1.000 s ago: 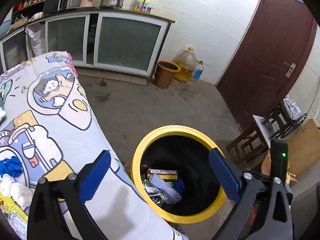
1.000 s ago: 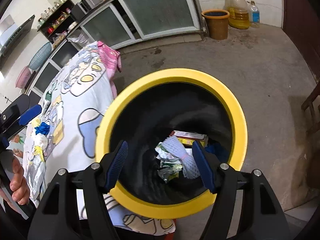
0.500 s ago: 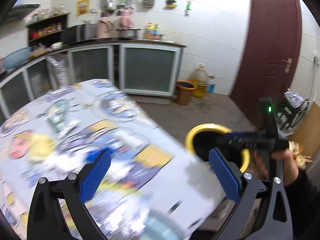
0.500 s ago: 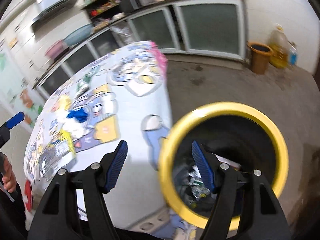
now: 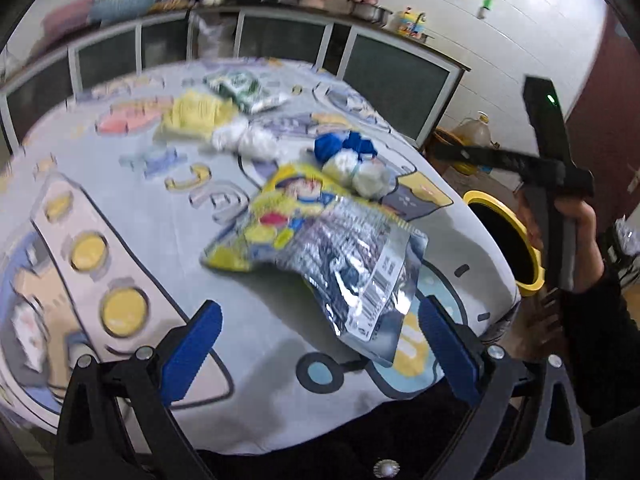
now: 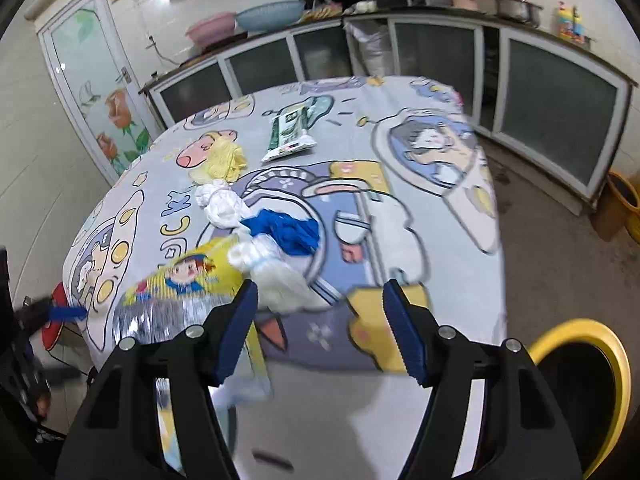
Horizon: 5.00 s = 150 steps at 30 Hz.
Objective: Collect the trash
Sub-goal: 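Grasp the yellow snack bag with the left tool while the right tool grasps the blue glove, then carry the snack bag and blue glove over the bin and open both tools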
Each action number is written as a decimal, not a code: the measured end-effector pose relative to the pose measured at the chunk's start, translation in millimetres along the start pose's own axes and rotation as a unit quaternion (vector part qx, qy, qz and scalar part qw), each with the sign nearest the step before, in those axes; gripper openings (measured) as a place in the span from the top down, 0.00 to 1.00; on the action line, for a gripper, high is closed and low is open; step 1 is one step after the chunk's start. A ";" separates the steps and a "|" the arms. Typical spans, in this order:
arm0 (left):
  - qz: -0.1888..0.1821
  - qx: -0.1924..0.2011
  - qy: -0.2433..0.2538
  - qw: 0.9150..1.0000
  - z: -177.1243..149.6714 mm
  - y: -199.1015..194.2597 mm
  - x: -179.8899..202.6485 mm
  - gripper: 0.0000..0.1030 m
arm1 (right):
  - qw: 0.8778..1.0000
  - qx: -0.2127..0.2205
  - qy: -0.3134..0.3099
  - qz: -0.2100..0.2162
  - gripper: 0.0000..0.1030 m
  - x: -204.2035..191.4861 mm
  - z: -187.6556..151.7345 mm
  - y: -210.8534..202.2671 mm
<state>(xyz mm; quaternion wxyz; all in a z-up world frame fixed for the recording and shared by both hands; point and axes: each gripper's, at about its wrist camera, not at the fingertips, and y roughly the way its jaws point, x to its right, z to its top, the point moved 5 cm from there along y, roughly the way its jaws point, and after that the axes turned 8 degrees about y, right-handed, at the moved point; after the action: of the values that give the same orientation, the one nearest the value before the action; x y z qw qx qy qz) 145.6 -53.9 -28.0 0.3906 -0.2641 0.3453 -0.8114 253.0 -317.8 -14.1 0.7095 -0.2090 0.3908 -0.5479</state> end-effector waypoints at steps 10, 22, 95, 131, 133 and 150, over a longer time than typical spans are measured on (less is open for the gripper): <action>-0.025 -0.023 -0.022 0.999 -7.5 28.6 -3.0 0.08 | 0.999 -0.038 -0.004 0.016 0.47 -23.3 23.4 55.6; -0.045 -0.046 -0.023 0.998 10.8 68.5 3.4 0.08 | 0.996 -0.083 0.021 0.027 0.57 -17.3 30.1 101.5; -0.157 0.082 0.155 0.972 189.2 38.8 208.9 0.93 | 0.958 0.164 0.170 -0.160 0.93 182.6 -18.2 -221.3; -0.151 -0.031 0.170 0.973 173.2 206.8 316.1 0.34 | 0.911 0.082 0.358 -0.186 0.52 294.4 -147.3 -167.9; -0.145 -0.021 0.171 0.974 174.6 203.7 315.2 0.24 | 0.907 0.097 0.369 -0.178 0.41 296.1 -149.8 -174.8; -0.056 0.043 0.134 0.989 197.6 146.6 204.8 0.08 | 0.927 0.122 0.309 -0.173 0.44 258.3 -122.9 -182.2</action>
<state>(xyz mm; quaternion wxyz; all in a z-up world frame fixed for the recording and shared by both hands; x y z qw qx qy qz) 236.1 -357.9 15.0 0.3061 -0.1549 0.3439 -0.8741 69.1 -601.6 -40.8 0.4676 -0.0053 0.4785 -0.7432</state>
